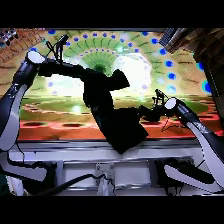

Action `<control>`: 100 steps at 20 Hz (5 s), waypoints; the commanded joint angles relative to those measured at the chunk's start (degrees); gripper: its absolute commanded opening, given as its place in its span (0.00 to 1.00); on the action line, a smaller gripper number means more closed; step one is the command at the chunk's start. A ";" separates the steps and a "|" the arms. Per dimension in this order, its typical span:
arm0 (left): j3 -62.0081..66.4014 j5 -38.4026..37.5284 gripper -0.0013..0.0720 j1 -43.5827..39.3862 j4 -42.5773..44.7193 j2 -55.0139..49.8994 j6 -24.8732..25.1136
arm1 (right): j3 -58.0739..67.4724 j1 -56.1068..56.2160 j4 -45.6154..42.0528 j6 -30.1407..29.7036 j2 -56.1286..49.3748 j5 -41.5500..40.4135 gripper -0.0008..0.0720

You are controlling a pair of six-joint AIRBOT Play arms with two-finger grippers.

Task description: Fold the clothes and pants, and hang the long-sleeved shirts on hangers.

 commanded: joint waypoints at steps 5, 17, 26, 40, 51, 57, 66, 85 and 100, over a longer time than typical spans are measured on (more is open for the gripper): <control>0.02 0.20 0.03 0.07 -0.04 0.04 0.04 | -0.76 4.46 8.24 -1.95 -1.66 -5.20 0.69; 0.04 7.82 0.02 6.97 0.00 15.93 0.04 | 18.16 9.03 4.96 -8.57 8.33 -7.91 0.06; 0.04 19.32 0.02 12.68 12.33 51.82 0.52 | 42.16 8.92 -6.80 -8.35 27.43 -6.08 0.06; 0.02 0.59 0.03 11.47 19.34 49.59 3.23 | 52.48 8.92 -25.57 -6.43 17.75 9.51 0.06; 0.02 0.26 0.53 3.28 35.47 2.10 -20.39 | 54.47 1.62 -29.88 8.66 -21.53 3.21 0.69; -0.83 -6.56 0.31 11.37 39.19 7.89 -19.56 | 52.41 1.42 -26.62 -0.66 -19.63 13.94 0.48; -31.61 -3.61 0.32 18.97 27.63 22.77 -16.46 | 27.50 5.09 -21.97 -0.94 -5.42 8.85 0.39; -42.56 4.35 0.33 18.86 20.50 15.78 -11.47 | 13.29 5.09 -14.19 -0.48 17.99 5.84 0.40; -42.47 2.36 0.03 21.29 13.49 23.93 -5.73 | -4.22 -8.66 -19.45 5.22 21.59 11.80 0.42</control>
